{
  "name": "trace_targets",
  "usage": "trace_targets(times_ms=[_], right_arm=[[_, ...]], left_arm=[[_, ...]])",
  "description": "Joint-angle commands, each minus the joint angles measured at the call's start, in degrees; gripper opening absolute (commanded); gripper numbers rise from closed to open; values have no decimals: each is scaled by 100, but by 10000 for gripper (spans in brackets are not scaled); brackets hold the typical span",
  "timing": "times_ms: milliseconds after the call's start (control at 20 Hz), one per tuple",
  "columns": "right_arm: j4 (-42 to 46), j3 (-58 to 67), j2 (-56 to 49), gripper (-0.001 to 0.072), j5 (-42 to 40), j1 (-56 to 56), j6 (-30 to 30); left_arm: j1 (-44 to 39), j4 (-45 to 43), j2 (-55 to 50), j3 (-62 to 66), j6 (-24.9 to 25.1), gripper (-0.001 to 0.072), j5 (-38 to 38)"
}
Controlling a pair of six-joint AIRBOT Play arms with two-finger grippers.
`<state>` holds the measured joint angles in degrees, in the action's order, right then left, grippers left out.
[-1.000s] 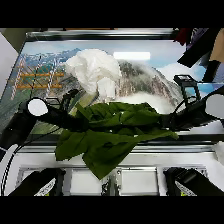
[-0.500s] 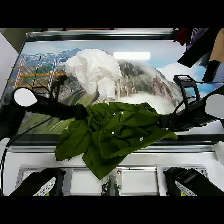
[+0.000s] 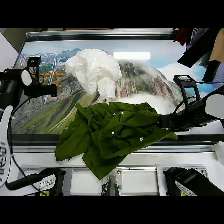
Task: Fold the clothes and pants, and hang the long-sleeved shirts on hangers.
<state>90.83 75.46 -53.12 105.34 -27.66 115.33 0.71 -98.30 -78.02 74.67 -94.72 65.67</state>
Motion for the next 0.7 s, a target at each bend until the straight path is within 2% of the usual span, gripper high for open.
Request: trace_targets(times_ms=[0,250,350,650], right_arm=[[-2,7,-4,15,11,-4,2],[-2,7,-26,14,11,-4,2],[-4,7,-28,14,11,-4,2],[-2,7,-50,14,11,-4,2]], left_arm=[[181,-1075,-1073,553,-168,720,-562],[232,-1674,-2319,1071,-223,720,-944],[225,-1768,-2767,1318,-223,720,-850],[306,-1779,-3410,1886,-227,720,-885]])
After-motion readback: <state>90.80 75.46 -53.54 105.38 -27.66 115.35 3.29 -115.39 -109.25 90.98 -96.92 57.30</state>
